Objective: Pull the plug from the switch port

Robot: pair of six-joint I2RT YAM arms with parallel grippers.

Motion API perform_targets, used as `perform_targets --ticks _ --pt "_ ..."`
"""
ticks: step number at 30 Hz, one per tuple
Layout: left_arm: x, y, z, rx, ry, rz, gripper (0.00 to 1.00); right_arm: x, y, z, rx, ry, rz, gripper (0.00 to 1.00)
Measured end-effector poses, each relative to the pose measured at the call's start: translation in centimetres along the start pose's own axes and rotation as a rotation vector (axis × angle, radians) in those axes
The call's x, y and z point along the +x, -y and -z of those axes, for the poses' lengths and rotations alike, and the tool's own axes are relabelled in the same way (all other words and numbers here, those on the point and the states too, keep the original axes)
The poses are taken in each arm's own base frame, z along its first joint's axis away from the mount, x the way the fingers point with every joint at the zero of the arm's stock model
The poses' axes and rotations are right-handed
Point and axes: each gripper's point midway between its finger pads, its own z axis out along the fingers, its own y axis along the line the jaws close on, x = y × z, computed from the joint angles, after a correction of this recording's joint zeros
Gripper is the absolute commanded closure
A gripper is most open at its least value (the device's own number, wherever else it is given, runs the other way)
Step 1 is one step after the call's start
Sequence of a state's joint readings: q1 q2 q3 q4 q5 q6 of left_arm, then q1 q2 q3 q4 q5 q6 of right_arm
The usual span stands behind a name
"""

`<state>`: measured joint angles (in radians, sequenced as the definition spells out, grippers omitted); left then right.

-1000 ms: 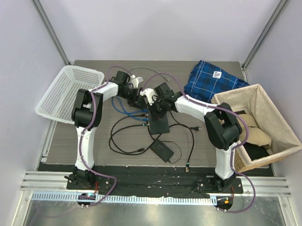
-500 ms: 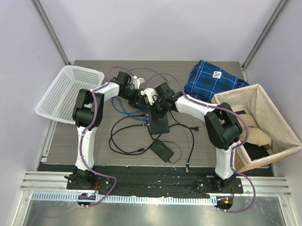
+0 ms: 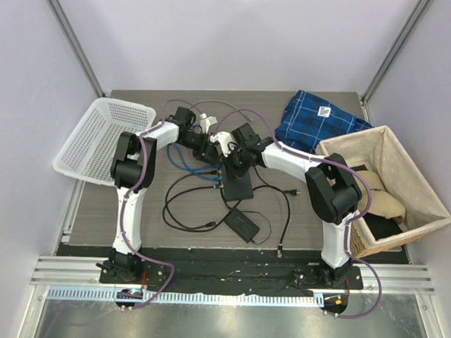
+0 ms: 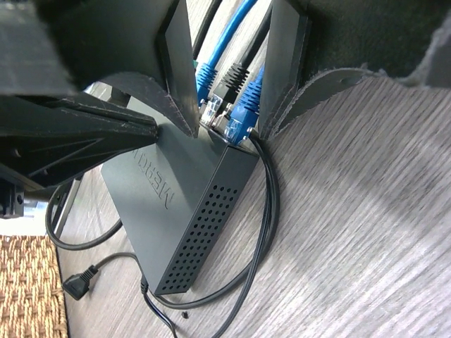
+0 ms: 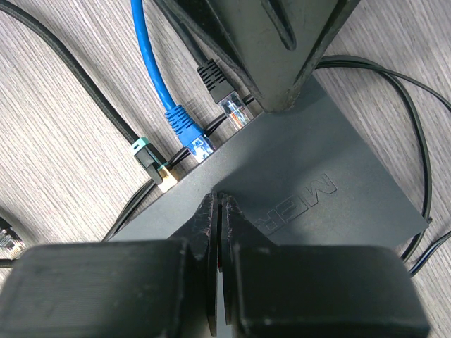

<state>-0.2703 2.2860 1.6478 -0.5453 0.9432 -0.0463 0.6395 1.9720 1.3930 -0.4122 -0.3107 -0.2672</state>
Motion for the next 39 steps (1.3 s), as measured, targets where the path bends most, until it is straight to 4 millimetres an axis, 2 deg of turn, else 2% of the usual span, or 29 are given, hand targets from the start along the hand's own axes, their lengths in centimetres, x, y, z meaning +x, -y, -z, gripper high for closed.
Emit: perform_targets --ticks 18,24,30,35,39 --pt "0.09 -0.24 -0.02 0.025 -0.013 -0.027 0.62 0.02 0.00 -0.01 0.000 0.000 0.000 0.99" --pt "0.15 0.06 0.01 0.048 -0.014 -0.043 0.53 0.02 -0.01 -0.01 0.000 0.000 0.000 0.99" --pt "0.20 0.07 0.09 0.083 -0.010 -0.037 0.57 0.00 0.00 -0.01 0.000 0.001 0.001 0.99" --pt "0.22 0.01 0.14 0.107 -0.008 -0.028 0.56 0.00 0.00 -0.01 0.000 0.001 0.000 0.99" --pt "0.27 0.14 0.17 0.124 -0.008 -0.036 0.59 0.02 0.00 0.00 0.000 0.000 0.000 0.99"
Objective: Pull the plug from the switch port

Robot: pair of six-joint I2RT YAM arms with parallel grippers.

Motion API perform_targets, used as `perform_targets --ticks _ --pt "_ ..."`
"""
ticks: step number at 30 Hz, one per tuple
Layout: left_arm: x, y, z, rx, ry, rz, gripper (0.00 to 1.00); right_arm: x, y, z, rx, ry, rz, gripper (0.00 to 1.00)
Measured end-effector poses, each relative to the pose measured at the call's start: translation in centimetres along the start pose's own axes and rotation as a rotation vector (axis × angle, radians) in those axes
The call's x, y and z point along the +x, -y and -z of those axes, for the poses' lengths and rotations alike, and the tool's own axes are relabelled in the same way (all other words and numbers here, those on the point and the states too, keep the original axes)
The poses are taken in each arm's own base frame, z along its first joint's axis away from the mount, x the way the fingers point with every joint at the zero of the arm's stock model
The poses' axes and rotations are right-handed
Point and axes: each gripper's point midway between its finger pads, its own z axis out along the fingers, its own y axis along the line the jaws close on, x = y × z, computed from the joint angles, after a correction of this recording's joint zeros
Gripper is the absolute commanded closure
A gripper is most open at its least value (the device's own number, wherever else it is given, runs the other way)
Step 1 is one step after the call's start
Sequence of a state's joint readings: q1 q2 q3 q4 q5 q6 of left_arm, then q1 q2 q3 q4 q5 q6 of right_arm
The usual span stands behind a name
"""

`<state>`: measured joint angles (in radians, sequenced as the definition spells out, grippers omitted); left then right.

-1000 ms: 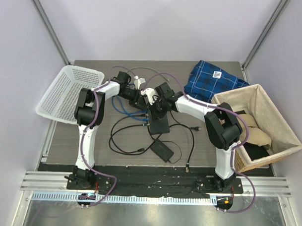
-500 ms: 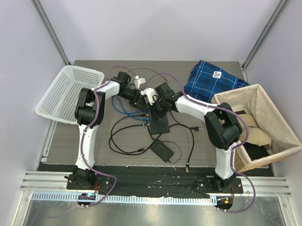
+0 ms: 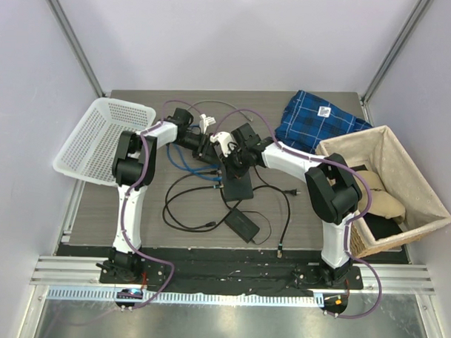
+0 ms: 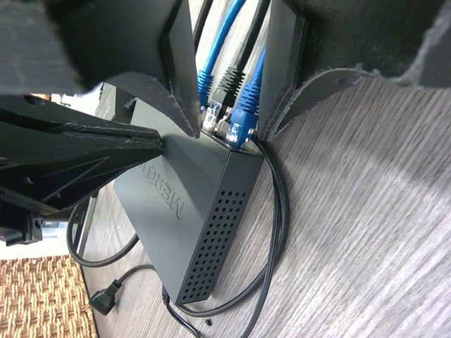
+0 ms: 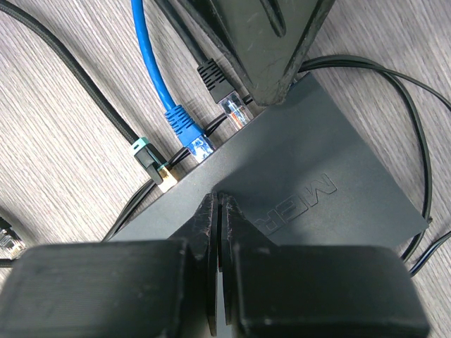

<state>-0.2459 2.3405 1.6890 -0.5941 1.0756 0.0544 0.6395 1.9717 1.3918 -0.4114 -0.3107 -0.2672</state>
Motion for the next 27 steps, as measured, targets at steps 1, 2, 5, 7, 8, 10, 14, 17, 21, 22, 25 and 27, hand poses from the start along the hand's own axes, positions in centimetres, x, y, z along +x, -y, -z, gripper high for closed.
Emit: perform_targets --ticks 1,2,5,7,8,10,14,17,21,22,25,27 --pt "0.00 0.00 0.00 0.000 0.000 -0.002 0.60 0.00 -0.01 0.00 0.000 0.000 0.000 0.99" --pt "0.01 -0.03 -0.01 0.000 0.000 -0.003 0.60 0.00 0.00 0.00 0.000 0.000 0.000 0.99" --pt "0.05 -0.11 -0.03 -0.001 -0.001 -0.005 0.61 0.00 -0.02 0.00 -0.001 0.000 0.001 0.99" --pt "0.06 -0.12 -0.04 -0.001 -0.001 -0.005 0.63 0.01 -0.06 -0.01 -0.001 -0.001 0.001 0.99" --pt "0.09 -0.18 -0.07 -0.002 -0.002 -0.005 0.64 0.02 -0.10 -0.02 -0.002 -0.002 0.001 0.99" --pt "0.13 -0.22 -0.10 -0.001 -0.002 -0.003 0.66 0.03 -0.13 0.00 -0.002 -0.002 0.002 0.99" --pt "0.25 -0.38 -0.26 -0.002 -0.007 0.006 0.68 0.04 -0.14 -0.01 -0.002 -0.003 0.002 0.99" --pt "0.23 -0.45 -0.30 -0.007 -0.007 0.021 0.69 0.02 -0.15 0.01 -0.002 -0.002 0.002 0.99" --pt "0.15 -0.51 -0.35 -0.020 -0.005 0.058 0.73 0.00 -0.29 0.00 -0.002 -0.004 0.006 0.99" --pt "0.14 -0.55 -0.38 -0.025 -0.005 0.070 0.76 0.03 -0.29 0.00 -0.002 -0.004 0.005 0.99" --pt "0.19 -0.62 -0.48 -0.030 -0.003 0.092 0.87 0.04 -0.29 -0.01 -0.002 -0.004 0.006 0.99" --pt "0.29 -0.50 -0.65 -0.024 -0.004 0.098 0.95 0.04 -0.28 -0.01 -0.001 -0.004 0.006 0.99"
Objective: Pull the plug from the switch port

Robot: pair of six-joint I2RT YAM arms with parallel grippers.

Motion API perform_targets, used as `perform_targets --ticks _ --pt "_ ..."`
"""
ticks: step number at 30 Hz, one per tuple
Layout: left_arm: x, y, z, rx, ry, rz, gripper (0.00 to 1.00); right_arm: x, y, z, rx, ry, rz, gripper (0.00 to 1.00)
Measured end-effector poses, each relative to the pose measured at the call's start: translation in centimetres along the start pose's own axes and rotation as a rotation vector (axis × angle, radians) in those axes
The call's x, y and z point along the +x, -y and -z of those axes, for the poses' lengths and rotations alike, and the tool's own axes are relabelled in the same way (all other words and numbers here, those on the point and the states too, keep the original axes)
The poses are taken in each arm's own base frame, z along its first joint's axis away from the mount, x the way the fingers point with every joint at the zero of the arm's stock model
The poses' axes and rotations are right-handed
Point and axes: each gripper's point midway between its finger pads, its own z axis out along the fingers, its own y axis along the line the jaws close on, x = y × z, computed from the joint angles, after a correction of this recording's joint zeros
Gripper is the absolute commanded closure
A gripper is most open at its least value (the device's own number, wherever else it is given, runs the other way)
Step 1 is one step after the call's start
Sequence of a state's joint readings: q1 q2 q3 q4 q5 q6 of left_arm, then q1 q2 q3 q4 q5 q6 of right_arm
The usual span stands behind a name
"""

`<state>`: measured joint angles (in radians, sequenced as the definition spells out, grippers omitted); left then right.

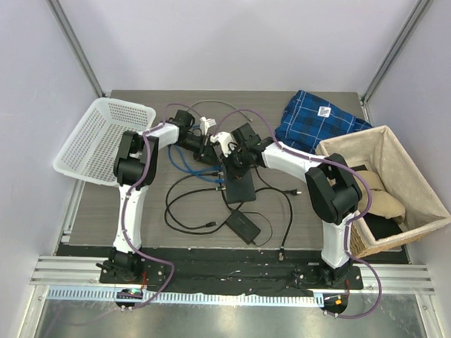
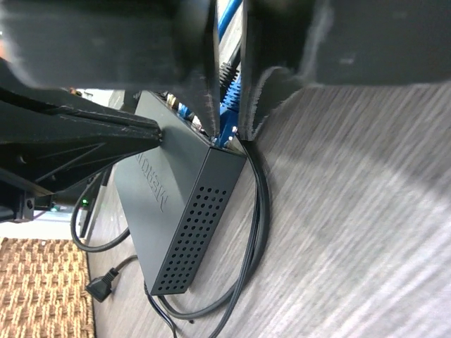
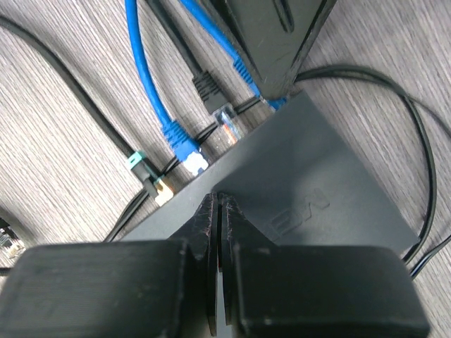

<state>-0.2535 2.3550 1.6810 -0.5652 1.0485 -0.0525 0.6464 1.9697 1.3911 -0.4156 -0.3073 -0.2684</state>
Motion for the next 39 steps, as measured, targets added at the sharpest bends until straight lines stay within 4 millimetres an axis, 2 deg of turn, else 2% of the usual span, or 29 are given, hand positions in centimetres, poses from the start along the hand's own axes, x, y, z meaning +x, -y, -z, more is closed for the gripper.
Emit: perform_targets --ticks 1,8,16,21,25,31,34,39 --pt "0.1 0.1 -0.1 0.007 -0.001 0.001 1.00 0.0 0.0 0.0 0.000 0.000 0.000 0.99" --pt "0.8 1.0 -1.1 0.027 -0.026 0.005 1.00 0.0 0.1 0.0 0.004 -0.002 0.000 0.99" --pt "1.0 1.2 -1.0 0.009 -0.054 -0.044 1.00 0.2 0.1 0.1 0.010 0.004 0.017 0.99" --pt "-0.3 1.3 -1.8 0.030 -0.158 -0.007 1.00 0.5 0.3 0.2 0.026 0.005 0.043 0.99" --pt "0.5 1.4 -1.6 0.053 -0.175 0.002 1.00 0.6 0.4 0.2 0.026 0.007 0.059 0.99" --pt "4.0 2.0 -0.8 0.059 -0.207 0.067 1.00 0.8 0.2 0.3 0.023 0.010 0.076 0.99" --pt "4.2 2.1 -0.6 0.052 -0.226 0.078 1.00 0.8 0.2 0.3 0.021 0.012 0.077 0.99" --pt "3.5 1.1 -0.9 0.009 -0.270 0.080 1.00 0.8 0.2 0.3 0.021 0.013 0.076 0.99"
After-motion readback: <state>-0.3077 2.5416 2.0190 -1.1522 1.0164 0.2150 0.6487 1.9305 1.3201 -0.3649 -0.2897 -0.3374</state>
